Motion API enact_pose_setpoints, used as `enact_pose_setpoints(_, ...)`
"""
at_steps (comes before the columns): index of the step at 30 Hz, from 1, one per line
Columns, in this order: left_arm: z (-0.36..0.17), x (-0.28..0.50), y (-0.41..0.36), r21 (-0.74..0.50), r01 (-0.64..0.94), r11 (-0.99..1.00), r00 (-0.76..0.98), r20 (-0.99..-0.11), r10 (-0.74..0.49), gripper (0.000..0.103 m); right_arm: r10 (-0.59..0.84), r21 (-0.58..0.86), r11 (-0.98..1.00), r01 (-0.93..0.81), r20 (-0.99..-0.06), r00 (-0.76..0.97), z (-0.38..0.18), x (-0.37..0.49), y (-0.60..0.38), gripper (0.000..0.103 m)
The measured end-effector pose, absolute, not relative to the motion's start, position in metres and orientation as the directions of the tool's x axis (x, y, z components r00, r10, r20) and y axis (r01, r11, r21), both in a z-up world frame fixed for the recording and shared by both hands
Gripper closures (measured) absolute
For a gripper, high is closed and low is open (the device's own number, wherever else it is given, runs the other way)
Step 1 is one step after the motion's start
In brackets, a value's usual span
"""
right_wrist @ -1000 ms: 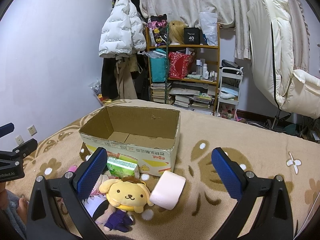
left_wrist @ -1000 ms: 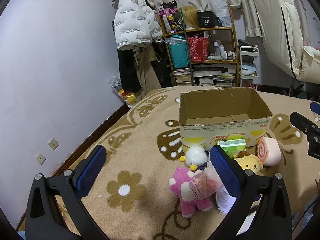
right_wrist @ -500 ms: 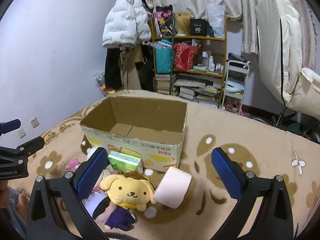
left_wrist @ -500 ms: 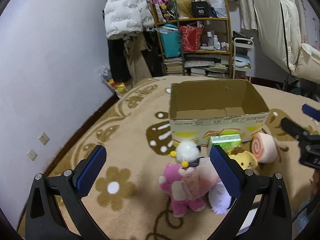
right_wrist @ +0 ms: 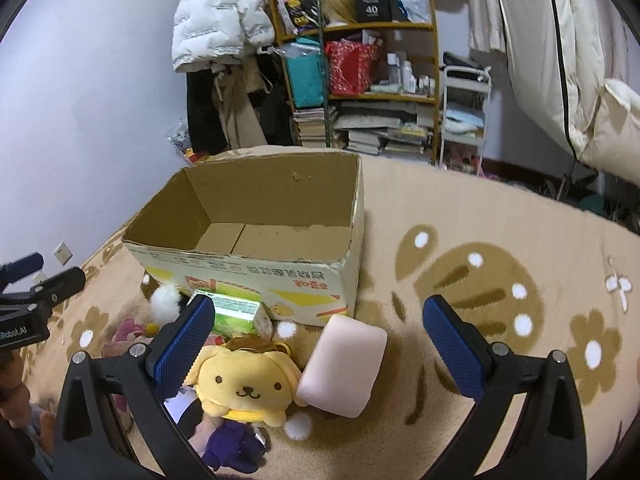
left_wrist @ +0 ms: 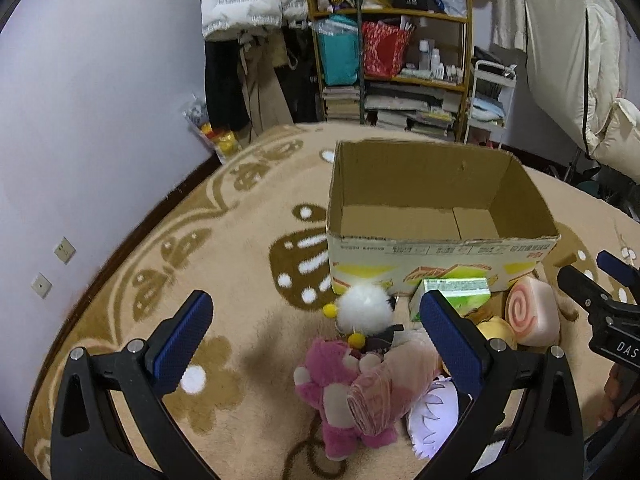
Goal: Organize soft objects
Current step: 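Move the right tool to the pink pillow while the left tool approaches the white pompom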
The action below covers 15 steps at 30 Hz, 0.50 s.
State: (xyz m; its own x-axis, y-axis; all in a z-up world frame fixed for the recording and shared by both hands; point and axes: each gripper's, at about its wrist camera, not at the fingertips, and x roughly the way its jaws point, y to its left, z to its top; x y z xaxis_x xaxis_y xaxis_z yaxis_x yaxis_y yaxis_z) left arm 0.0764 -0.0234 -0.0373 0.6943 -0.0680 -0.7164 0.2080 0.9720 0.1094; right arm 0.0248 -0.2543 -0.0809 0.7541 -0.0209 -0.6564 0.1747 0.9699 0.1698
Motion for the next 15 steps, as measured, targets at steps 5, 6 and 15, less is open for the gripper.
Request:
enact_pose_setpoints(5, -0.049, 0.088, -0.029, 0.123, 0.223, 0.967, 0.671, -0.739, -0.061, 0.001, 0.013, 0.196, 0.966, 0.170, -0.692, 0.722, -0.095, 0.036, -0.257, 0.000)
enact_pose_setpoints(6, -0.051, 0.091, -0.030, 0.125, 0.227, 0.966, 0.666, -0.743, -0.061, 0.001, 0.015, 0.195, 0.966, 0.169, -0.698, 0.716, -0.097, 0.039, -0.257, 0.000)
enact_pose_setpoints(15, -0.075, 0.114, -0.037, 0.125, 0.251, 0.960, 0.603, -0.796, -0.054, 0.001, 0.052, 0.216, 0.961, 0.170, -0.749, 0.660, -0.121, 0.053, -0.260, 0.000)
